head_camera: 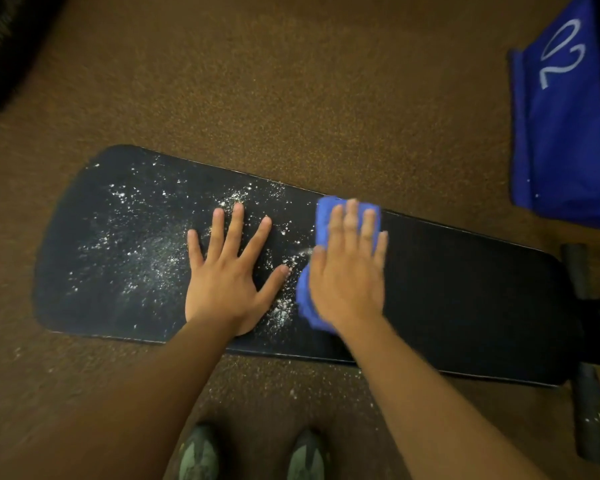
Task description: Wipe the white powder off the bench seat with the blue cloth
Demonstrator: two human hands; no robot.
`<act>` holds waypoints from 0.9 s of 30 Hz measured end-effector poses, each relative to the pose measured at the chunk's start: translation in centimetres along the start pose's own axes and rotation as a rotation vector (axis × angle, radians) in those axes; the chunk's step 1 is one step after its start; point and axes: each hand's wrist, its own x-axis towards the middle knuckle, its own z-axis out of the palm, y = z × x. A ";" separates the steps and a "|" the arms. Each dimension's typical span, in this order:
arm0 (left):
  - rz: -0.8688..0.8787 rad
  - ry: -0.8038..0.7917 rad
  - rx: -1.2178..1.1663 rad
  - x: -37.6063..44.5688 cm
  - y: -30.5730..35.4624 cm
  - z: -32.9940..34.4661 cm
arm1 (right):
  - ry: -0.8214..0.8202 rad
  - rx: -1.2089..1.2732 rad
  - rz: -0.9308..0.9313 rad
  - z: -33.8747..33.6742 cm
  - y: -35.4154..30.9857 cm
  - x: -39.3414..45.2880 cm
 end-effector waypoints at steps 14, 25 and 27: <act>0.001 0.001 -0.066 -0.2 -0.1 0.0 | -0.036 -0.048 -0.090 0.5 -1.6 -2.5; 0.020 0.000 -0.069 -0.1 -0.1 0.2 | 0.000 -0.051 0.059 0.0 -1.3 1.2; 0.023 0.004 -0.073 -0.2 -0.3 0.2 | -0.057 -0.085 -0.208 0.4 -1.7 -3.3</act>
